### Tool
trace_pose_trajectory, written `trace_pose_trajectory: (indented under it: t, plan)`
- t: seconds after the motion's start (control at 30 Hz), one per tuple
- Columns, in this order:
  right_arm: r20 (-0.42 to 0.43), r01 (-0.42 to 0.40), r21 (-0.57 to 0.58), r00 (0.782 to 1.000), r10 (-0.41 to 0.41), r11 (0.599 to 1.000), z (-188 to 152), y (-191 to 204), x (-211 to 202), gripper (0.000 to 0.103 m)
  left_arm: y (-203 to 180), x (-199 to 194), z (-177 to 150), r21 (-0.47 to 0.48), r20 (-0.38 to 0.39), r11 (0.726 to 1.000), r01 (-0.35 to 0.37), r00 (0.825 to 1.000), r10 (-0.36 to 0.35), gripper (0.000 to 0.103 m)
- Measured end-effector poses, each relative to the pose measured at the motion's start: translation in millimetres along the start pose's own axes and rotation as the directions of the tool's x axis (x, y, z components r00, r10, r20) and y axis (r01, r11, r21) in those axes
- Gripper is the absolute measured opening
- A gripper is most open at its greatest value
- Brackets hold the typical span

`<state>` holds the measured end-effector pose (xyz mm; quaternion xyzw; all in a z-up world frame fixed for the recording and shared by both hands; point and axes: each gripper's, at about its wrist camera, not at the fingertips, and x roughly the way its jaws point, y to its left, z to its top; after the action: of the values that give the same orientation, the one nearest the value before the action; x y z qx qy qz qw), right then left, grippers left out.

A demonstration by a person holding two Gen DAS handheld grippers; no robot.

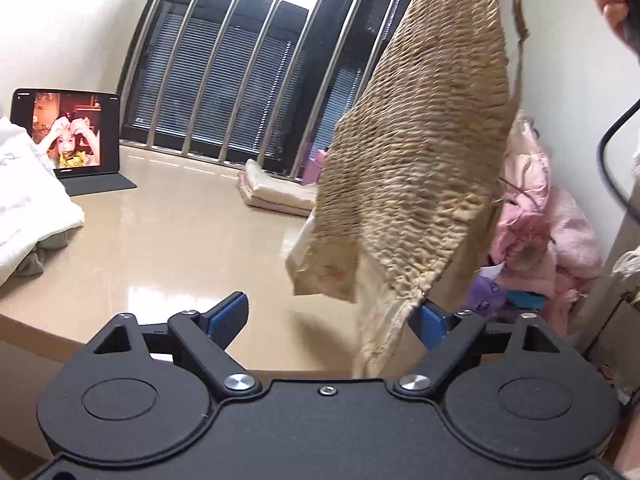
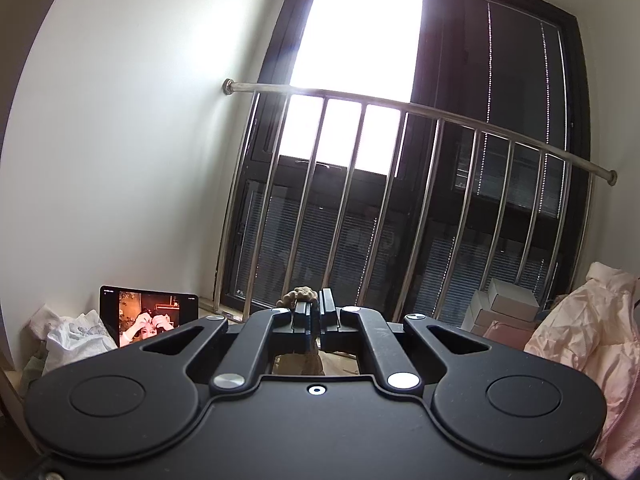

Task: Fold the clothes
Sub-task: 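Lift the beige top high with both grippers and shake it out, then lower the held top onto the table, spreading it flat with both grippers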

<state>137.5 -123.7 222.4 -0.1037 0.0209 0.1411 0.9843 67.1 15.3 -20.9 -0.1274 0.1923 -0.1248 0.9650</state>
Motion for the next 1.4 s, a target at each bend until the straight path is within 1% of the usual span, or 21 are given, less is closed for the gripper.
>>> trace_pose_trajectory:
  t: [0.03, 0.07, 0.1, 0.13, 0.17, 0.2, 0.23, 0.3, 0.4, 0.47, 0.53, 0.6, 0.77, 0.93, 1.0, 1.07, 1.17, 1.23, 1.3, 1.37, 1.4]
  plan:
    - [0.0, 0.0, -0.002, 1.0, 0.0, 1.0, 0, -1, -1, 0.003, -1, 3, 0, 0.001, -0.007, 1.0, -0.003, 1.0, 0.003, 0.073]
    - [-0.001, 0.0, -0.004, 1.0, 0.0, 1.0, -1, -1, -1, 0.003, -1, 7, 0, -0.001, -0.016, 1.0, -0.001, 1.0, 0.001, 0.069]
    - [-0.002, 0.001, -0.007, 1.0, -0.001, 1.0, -2, -2, -1, 0.003, 0, 10, 1, -0.001, -0.026, 1.0, 0.002, 1.0, -0.002, 0.06]
    - [-0.004, 0.001, -0.008, 1.0, -0.001, 1.0, -3, -3, -1, 0.003, 1, 13, 1, -0.001, -0.036, 1.0, 0.014, 0.999, -0.014, 0.047]
    - [-0.006, 0.0, -0.008, 1.0, 0.0, 1.0, -3, -4, -2, 0.003, 3, 16, 2, -0.004, -0.049, 0.999, 0.041, 0.998, -0.041, 0.038]
    - [-0.008, 0.001, -0.009, 1.0, -0.001, 1.0, -4, -6, -1, 0.003, 5, 18, 4, -0.012, -0.064, 0.997, 0.074, 0.995, -0.075, 0.014]
    - [-0.011, 0.004, -0.012, 1.0, -0.005, 1.0, -6, -8, -1, 0.003, 7, 20, 7, -0.018, -0.073, 0.996, 0.092, 0.993, -0.093, 0.003]
    - [-0.03, 0.026, -0.029, 0.999, -0.027, 0.999, -11, -15, 0, 0.003, 12, 19, 16, -0.017, -0.07, 0.996, 0.09, 0.993, -0.09, 0.001]
    - [-0.081, 0.067, -0.064, 0.994, -0.072, 0.996, -22, -29, 7, 0.003, 30, 5, 43, -0.011, -0.02, 1.0, -0.009, 1.0, 0.008, 0.001]
    - [-0.115, 0.092, -0.088, 0.988, -0.102, 0.992, -30, -39, 11, 0.003, 47, -8, 66, -0.034, 0.021, 0.996, -0.079, 0.997, 0.079, 0.001]
    - [-0.18, 0.093, -0.089, 0.978, -0.108, 0.992, -41, -50, 18, 0.003, 62, -23, 95, -0.058, 0.078, 0.987, -0.151, 0.985, 0.155, 0.001]
    - [-0.227, 0.1, -0.104, 0.966, -0.122, 0.99, -53, -57, 22, 0.003, 71, -39, 124, -0.069, 0.135, 0.974, -0.215, 0.965, 0.223, 0.001]
    - [-0.327, 0.077, -0.153, 0.937, -0.124, 0.985, -86, -60, 31, 0.003, 74, -66, 173, -0.076, 0.215, 0.949, -0.306, 0.924, 0.316, 0.001]
    - [-0.379, 0.02, -0.157, 0.922, -0.079, 0.987, -101, -57, 32, 0.003, 65, -78, 197, -0.048, 0.208, 0.941, -0.335, 0.918, 0.337, 0.001]
    - [-0.413, -0.036, -0.109, 0.911, -0.012, 0.993, -99, -63, 31, 0.003, 63, -81, 207, -0.056, 0.205, 0.939, -0.341, 0.916, 0.345, 0.001]
    - [-0.46, -0.1, -0.043, 0.885, 0.069, 0.994, -97, -70, 32, 0.003, 62, -87, 216, -0.074, 0.212, 0.94, -0.332, 0.916, 0.34, 0.001]
    - [-0.502, -0.139, 0.017, 0.855, 0.128, 0.99, -98, -78, 37, 0.003, 62, -89, 232, -0.073, 0.22, 0.942, -0.328, 0.916, 0.336, 0.001]
    - [-0.518, -0.145, 0.043, 0.843, 0.146, 0.989, -100, -83, 43, 0.003, 63, -78, 242, -0.053, 0.193, 0.939, -0.34, 0.919, 0.344, 0.001]
    - [-0.544, -0.137, 0.109, 0.821, 0.175, 0.985, -103, -92, 57, 0.003, 63, -61, 251, -0.028, 0.152, 0.935, -0.355, 0.922, 0.355, 0.001]
    - [-0.577, -0.099, 0.184, 0.795, 0.189, 0.978, -109, -101, 83, 0.003, 68, -25, 261, 0.006, 0.088, 0.924, -0.382, 0.921, 0.38, 0.001]
    - [-0.589, -0.072, 0.207, 0.787, 0.183, 0.976, -113, -104, 100, 0.003, 71, -5, 267, 0.023, 0.055, 0.918, -0.396, 0.917, 0.395, 0.001]
